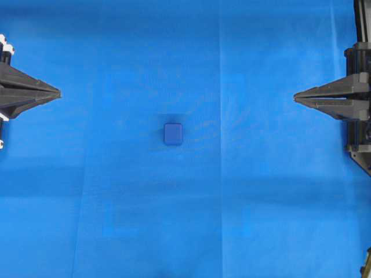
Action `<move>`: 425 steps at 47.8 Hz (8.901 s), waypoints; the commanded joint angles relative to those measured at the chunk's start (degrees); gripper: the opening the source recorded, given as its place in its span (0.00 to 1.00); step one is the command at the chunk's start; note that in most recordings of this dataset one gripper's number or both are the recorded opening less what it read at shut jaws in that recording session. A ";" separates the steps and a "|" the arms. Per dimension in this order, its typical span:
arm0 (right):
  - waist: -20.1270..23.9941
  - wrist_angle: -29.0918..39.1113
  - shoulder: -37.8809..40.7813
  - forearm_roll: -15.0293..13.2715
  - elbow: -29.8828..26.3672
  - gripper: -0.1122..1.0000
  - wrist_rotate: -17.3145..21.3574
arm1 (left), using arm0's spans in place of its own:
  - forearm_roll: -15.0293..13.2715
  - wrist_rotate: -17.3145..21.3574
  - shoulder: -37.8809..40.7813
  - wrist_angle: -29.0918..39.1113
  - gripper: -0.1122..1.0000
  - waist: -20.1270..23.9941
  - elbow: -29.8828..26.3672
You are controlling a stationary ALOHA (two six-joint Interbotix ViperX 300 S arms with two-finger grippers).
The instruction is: Handover the blue block to the right arm after grasping it with the left arm, then place it in the designated position.
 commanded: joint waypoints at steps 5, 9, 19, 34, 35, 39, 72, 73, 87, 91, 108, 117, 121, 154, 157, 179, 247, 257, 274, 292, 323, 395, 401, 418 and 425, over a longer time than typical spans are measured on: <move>-0.79 -0.53 0.62 0.09 -1.85 0.06 -0.18 | 0.18 0.09 0.26 -0.79 0.10 0.35 -0.70; -0.97 -0.53 0.70 0.00 -2.02 0.05 -0.26 | 0.09 0.09 0.26 -0.70 0.10 0.35 -0.70; -1.14 -0.70 0.79 0.09 -2.02 0.05 0.26 | 0.18 0.97 0.35 -0.97 0.10 0.35 -0.70; -1.58 -0.53 0.79 0.09 -2.11 0.09 0.44 | 0.18 0.88 0.44 -1.76 0.20 0.35 -0.79; -1.58 -0.53 0.79 0.09 -2.11 0.11 0.53 | 0.18 0.88 0.44 -1.93 0.25 0.35 -0.79; -1.67 -0.44 0.79 0.53 -2.11 0.23 0.88 | 0.18 0.88 0.44 -2.29 0.45 0.35 -0.70; -2.02 0.62 1.14 1.93 -2.37 0.97 2.20 | 0.18 0.09 5.19 -5.27 0.93 1.85 -2.02; -2.02 0.53 1.23 1.93 -2.37 0.97 2.20 | 0.18 0.09 6.06 -5.54 0.93 2.11 -2.37; -2.02 0.62 1.76 1.76 -2.99 0.97 2.02 | 0.18 0.53 20.92 -8.44 0.93 2.90 -10.20; -2.20 0.62 1.58 1.58 -3.34 0.97 1.85 | 0.18 0.53 25.05 -9.76 0.93 2.90 -12.48; -2.64 0.70 1.85 0.88 -3.60 0.97 1.76 | 0.18 0.44 38.67 -10.20 0.93 2.55 -23.82; -2.55 0.70 1.93 0.88 -3.60 0.97 1.76 | 0.18 0.26 42.89 -8.09 0.93 2.55 -27.95; -2.55 0.79 1.93 0.88 -3.52 0.97 1.76 | 0.18 0.09 43.33 -6.68 0.93 2.55 -28.65; -2.64 0.97 2.37 0.88 -3.52 0.97 1.93 | 0.18 -1.32 50.89 38.14 0.93 -0.70 -48.34; -2.64 1.05 2.37 0.88 -3.52 0.97 2.02 | 0.18 -1.85 51.94 42.45 0.93 -0.70 -50.27; -2.55 1.14 2.46 0.88 -3.60 0.97 2.02 | 0.62 -2.11 55.46 55.72 0.93 -0.53 -56.25; -2.64 1.93 3.60 0.88 -4.13 0.97 2.02 | 0.62 -2.20 55.99 52.56 0.93 -0.26 -53.26; -2.55 1.93 4.22 0.88 -4.13 0.97 1.93 | 0.62 -2.20 59.50 48.87 0.93 0.44 -50.80; -2.55 1.93 4.75 0.88 -4.13 0.97 1.93 | 0.62 -2.37 63.37 41.48 0.93 0.70 -46.49; -2.64 1.93 4.92 0.88 -4.13 0.97 1.93 | 0.62 -2.37 69.96 34.80 0.93 0.97 -44.38; -2.64 1.93 5.10 0.88 -4.13 0.97 1.93 | 0.62 -2.20 72.16 33.84 0.88 0.97 -44.38; -2.64 2.02 5.19 0.97 -4.31 0.97 2.11 | 0.62 -1.41 56.43 60.64 0.54 -0.18 -55.99; -2.55 2.02 5.19 0.97 -4.31 0.97 2.11 | 0.62 -1.41 55.37 63.72 0.54 -0.18 -58.36; -2.64 1.93 5.19 1.05 -4.48 0.97 2.20 | 0.97 -1.23 52.21 69.26 0.54 -0.18 -61.79; -2.64 1.93 5.19 0.97 -4.48 0.97 2.20 | 0.97 -1.23 51.68 69.79 0.54 -0.09 -62.05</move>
